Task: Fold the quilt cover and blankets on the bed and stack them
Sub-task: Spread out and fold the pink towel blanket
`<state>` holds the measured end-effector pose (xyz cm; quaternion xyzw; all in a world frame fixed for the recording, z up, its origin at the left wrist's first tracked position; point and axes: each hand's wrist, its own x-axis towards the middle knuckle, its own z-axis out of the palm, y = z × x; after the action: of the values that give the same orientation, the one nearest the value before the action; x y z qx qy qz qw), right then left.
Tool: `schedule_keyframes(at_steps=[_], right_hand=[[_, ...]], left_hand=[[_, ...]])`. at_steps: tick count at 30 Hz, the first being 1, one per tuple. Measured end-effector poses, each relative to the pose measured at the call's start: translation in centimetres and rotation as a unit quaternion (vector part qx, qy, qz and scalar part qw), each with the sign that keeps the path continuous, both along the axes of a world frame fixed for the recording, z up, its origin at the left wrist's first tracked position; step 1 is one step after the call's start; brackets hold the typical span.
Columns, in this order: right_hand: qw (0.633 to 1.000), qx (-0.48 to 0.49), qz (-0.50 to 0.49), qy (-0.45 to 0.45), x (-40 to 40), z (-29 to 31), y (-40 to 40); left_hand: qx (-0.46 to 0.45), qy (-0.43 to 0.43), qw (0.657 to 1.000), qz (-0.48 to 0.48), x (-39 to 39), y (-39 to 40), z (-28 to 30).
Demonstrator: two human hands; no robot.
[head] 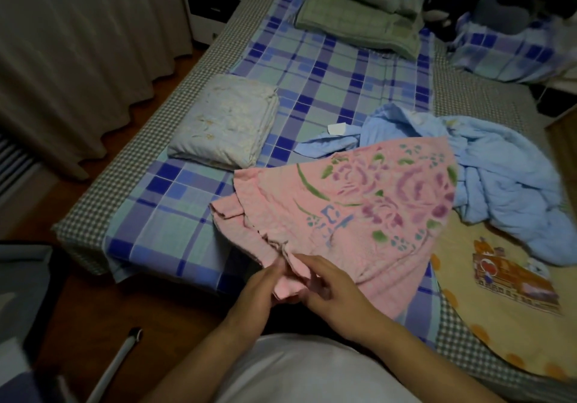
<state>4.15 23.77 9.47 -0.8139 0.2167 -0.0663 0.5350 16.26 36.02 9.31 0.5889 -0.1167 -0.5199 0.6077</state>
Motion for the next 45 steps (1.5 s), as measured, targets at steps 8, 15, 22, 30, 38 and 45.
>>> schedule_keyframes(at_steps=[8,15,22,30,38,45], right_hand=[[0.993,-0.066,-0.089,0.035,2.1,0.6,0.0],[0.888,-0.19,-0.407,0.103,4.3,7.7,-13.4],[0.921,-0.344,-0.157,-0.096,5.8,11.7,-6.2],[0.962,-0.246,-0.003,-0.119,1.9,0.0,-1.3],[0.968,-0.217,0.024,-0.121,0.6,0.4,-0.8],[0.956,-0.264,0.088,-0.092,-0.1,1.3,-1.0]], left_hand=[[0.051,-0.167,0.983,-0.047,0.6,-0.8,0.2],[0.112,-0.23,0.966,-0.027,0.8,-0.1,-0.2],[0.015,-0.125,0.991,-0.036,1.2,-1.9,1.8],[-0.033,0.045,0.998,-0.025,0.4,-2.6,0.4],[-0.022,0.2,0.979,-0.011,1.7,-2.3,1.1],[0.024,0.255,0.967,0.003,2.5,-2.7,1.5]])
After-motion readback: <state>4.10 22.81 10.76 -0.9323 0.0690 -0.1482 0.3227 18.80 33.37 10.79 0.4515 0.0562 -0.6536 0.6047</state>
